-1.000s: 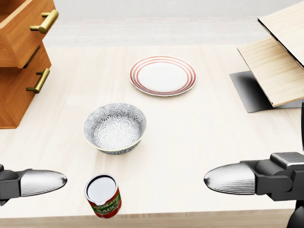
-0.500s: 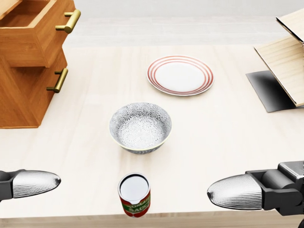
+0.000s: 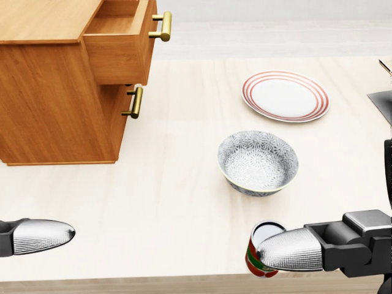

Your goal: Close the top drawer of the cabinet.

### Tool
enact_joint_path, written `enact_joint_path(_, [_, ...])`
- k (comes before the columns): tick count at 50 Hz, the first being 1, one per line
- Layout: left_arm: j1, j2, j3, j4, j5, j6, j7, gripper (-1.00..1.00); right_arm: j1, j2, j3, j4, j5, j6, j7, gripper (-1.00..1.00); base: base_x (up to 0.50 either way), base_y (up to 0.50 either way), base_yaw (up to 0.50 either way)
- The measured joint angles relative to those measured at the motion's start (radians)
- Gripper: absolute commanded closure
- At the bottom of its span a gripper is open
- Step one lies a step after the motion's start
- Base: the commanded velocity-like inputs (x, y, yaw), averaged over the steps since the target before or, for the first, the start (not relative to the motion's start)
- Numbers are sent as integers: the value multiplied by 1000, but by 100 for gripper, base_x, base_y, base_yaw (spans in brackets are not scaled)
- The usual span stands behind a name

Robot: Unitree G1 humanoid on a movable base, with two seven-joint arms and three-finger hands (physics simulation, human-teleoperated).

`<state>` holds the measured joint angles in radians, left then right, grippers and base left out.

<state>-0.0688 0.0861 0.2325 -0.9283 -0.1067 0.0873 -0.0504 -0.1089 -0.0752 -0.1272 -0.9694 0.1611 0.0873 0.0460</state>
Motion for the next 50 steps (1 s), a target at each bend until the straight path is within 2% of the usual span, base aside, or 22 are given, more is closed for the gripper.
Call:
enact_joint_path(19, [3, 5, 8, 6, 11, 0, -10, -100, 18, 11, 10, 22, -19, 0, 14, -100, 0, 50, 0])
enact_joint_path(33, [2, 5, 8, 7, 17, 0, -16, -100, 25, 20, 19, 32, -20, 0, 16, -100, 0, 1, 0])
enact_joint_path(50, [7, 2, 5, 20, 23, 0, -21, -100, 48, 20, 35, 41, -32, 0, 39, -100, 48, 0, 0])
